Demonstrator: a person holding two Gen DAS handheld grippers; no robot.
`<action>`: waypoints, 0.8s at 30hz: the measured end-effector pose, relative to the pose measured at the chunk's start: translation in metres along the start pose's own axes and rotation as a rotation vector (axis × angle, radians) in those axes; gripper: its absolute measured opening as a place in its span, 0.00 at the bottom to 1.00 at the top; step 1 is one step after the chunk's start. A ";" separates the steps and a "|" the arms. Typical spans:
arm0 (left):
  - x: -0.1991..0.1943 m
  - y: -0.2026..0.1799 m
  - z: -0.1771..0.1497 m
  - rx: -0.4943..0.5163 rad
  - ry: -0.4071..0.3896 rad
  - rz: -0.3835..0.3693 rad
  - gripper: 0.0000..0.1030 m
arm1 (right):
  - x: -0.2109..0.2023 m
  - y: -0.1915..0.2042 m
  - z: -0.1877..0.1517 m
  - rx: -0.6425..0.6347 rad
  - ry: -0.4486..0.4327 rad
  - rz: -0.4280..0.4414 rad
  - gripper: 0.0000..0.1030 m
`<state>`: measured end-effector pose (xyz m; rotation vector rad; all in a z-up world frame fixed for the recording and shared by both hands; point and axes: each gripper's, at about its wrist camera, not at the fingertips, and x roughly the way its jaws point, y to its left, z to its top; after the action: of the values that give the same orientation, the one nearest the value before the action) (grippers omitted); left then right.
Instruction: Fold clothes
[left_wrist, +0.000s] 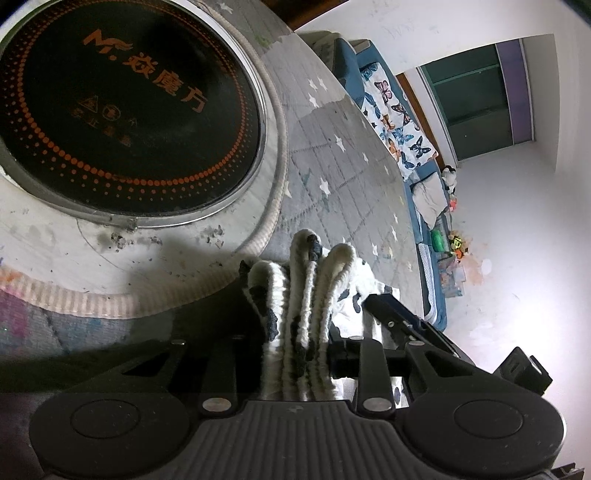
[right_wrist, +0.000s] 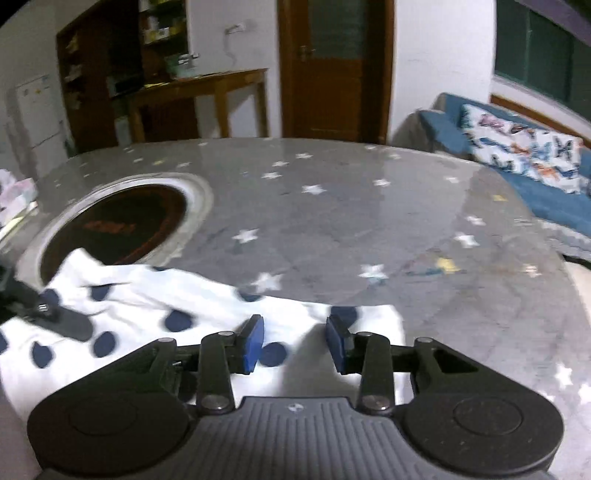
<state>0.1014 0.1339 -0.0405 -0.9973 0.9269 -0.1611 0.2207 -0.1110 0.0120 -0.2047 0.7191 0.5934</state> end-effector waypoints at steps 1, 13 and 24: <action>0.000 0.000 0.000 0.001 -0.001 0.001 0.30 | -0.003 -0.004 -0.001 0.011 -0.008 -0.018 0.41; -0.003 0.000 0.007 0.017 -0.017 0.026 0.30 | -0.034 -0.035 -0.036 0.172 -0.030 -0.007 0.55; -0.016 -0.004 0.004 0.071 -0.042 0.072 0.31 | -0.034 -0.021 -0.053 0.254 -0.068 0.057 0.17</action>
<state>0.0955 0.1423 -0.0265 -0.8976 0.9113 -0.1119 0.1831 -0.1626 -0.0051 0.0712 0.7293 0.5549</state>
